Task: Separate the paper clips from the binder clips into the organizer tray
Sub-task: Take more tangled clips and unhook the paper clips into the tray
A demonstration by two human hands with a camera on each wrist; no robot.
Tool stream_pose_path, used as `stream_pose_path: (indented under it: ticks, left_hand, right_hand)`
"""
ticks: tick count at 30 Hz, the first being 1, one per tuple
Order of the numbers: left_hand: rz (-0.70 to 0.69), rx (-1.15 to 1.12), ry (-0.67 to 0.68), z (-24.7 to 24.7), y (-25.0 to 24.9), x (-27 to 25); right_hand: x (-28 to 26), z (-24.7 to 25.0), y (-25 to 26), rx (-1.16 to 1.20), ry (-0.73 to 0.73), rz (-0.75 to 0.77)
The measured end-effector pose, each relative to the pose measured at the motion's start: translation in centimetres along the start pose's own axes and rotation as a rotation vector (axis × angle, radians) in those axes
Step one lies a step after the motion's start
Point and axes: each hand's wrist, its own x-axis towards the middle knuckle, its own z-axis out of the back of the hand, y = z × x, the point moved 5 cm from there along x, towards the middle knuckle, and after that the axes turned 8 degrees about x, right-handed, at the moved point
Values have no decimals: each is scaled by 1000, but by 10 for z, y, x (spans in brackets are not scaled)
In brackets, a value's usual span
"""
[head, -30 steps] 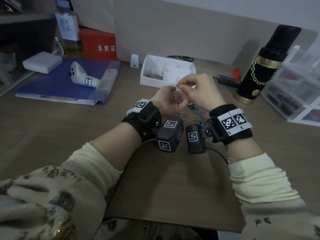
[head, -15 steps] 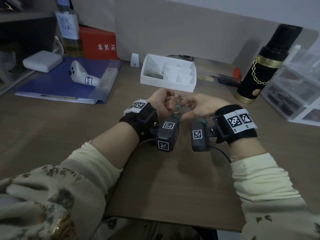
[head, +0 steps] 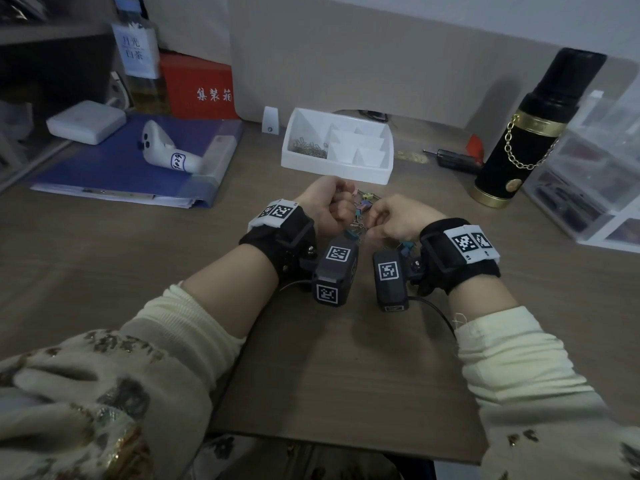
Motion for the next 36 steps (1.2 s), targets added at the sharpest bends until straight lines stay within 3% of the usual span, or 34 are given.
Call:
stream_pose_path:
  ticks: [5,11,21,27,36]
  left_hand:
    - [2,-13,-1,0,0,0]
    - [4,-27,-18,1,1,-1]
    - [2,-40,-27,0,2,-2]
    - [10,-45,-27,0,3,-2]
    - [-5,-135,-25,1,3,-1]
  right_hand:
    - [2,1,0,-23,-40,12]
    - [8,4,-10,-48,-80,-81]
    - [2,2,-6,-93,-60,-76]
    - [-1,2,-1,-245,-54,-70]
    - [-6,17,12,-251,-164,-28]
